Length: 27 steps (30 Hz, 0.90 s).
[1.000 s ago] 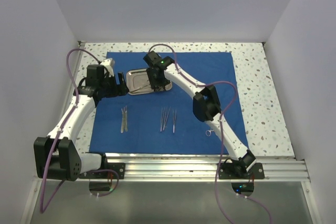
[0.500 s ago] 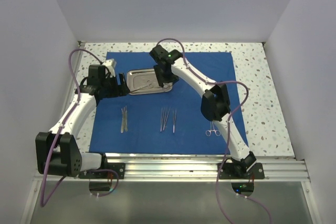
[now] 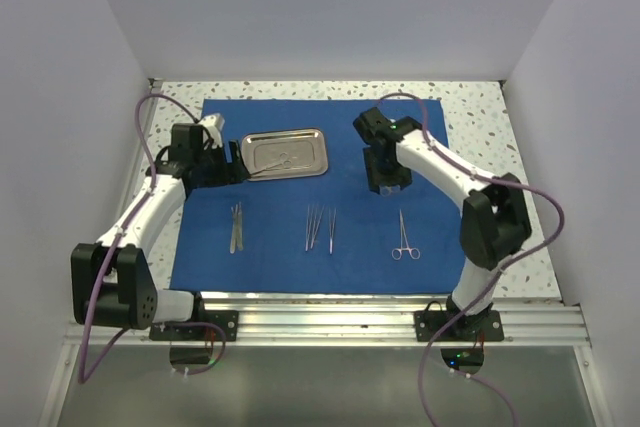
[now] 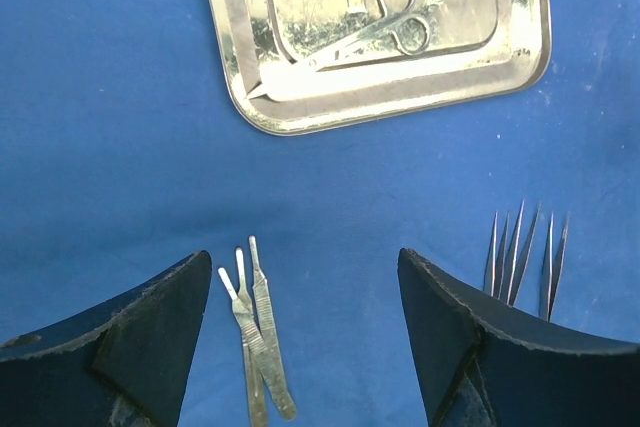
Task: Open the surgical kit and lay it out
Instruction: Place the medical item in the surgical kit.
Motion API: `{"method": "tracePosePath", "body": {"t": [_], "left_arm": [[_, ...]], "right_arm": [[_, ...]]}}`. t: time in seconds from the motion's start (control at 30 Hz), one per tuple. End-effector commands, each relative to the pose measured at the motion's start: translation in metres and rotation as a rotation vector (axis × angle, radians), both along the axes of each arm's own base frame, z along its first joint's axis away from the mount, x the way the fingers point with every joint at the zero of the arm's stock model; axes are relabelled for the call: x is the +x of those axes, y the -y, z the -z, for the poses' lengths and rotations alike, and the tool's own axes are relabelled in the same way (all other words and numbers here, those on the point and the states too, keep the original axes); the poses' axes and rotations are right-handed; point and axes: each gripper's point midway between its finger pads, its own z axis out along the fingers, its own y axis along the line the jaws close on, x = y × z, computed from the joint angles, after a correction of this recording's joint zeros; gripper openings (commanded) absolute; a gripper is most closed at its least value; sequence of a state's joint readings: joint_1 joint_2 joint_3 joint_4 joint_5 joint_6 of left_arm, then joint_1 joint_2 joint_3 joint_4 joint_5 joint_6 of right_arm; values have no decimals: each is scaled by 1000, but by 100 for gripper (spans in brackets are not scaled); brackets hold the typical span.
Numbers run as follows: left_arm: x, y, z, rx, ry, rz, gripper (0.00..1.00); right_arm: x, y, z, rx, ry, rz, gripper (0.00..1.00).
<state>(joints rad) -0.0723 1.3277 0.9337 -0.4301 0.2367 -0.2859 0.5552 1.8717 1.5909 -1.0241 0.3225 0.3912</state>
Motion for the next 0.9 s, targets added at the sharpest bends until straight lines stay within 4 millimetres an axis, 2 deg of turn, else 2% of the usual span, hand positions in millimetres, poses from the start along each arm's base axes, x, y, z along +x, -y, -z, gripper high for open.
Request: {"method": "tracePosePath", "body": {"t": [0.0,0.07,0.1,0.13,0.17,0.23,0.27,0.4,0.43,0.47,0.5,0.53,0.57,0.63,0.67,0.73,0.77,0.83,0.87], "left_arm": [[10,6,1,-28,22,18,79],[11,8,5,-32,5,21,79],[12,9,6,-34,0,21,79],[12,10,7,-34,-4,22,78],[14,10,6,-35,-4,21,77],[14,11,10,-37,-21,23,77],[16,11,9,-38,-20,25,77],[16,14,8,-39,-25,32,76],[17,14,7,-38,-25,32,76],[17,14,7,-37,-25,33,76],[17,13,7,-32,-25,29,76],[18,13,6,-30,-24,27,76],[17,12,6,-26,-28,25,76],[18,10,4,-15,-23,19,76],[18,9,2,-13,-18,17,76],[17,6,2,-1,-17,8,76],[18,5,3,3,-17,2,76],[20,2,3,18,-17,-13,76],[21,0,5,26,-24,-20,76]], "right_arm": [[-31,21,-14,23,62,66,0],[-48,30,-8,28,53,92,0],[-65,39,7,10,12,117,0],[-73,41,5,33,24,126,0],[-89,51,19,9,-14,140,0],[-103,55,25,30,-21,167,0],[-116,61,35,22,-54,176,0],[-135,66,45,31,-95,188,0],[-137,65,46,36,-107,182,8],[-139,63,46,43,-120,173,41],[-138,63,44,43,-121,173,54],[-140,64,43,34,-130,171,63],[-134,60,36,45,-119,165,88],[-128,58,25,42,-111,147,91],[-112,49,10,65,-71,126,92],[-92,37,-6,96,-22,101,92],[-69,23,-28,137,41,84,92],[-46,4,-30,145,31,49,92],[-22,-14,-55,194,96,15,91]]}}
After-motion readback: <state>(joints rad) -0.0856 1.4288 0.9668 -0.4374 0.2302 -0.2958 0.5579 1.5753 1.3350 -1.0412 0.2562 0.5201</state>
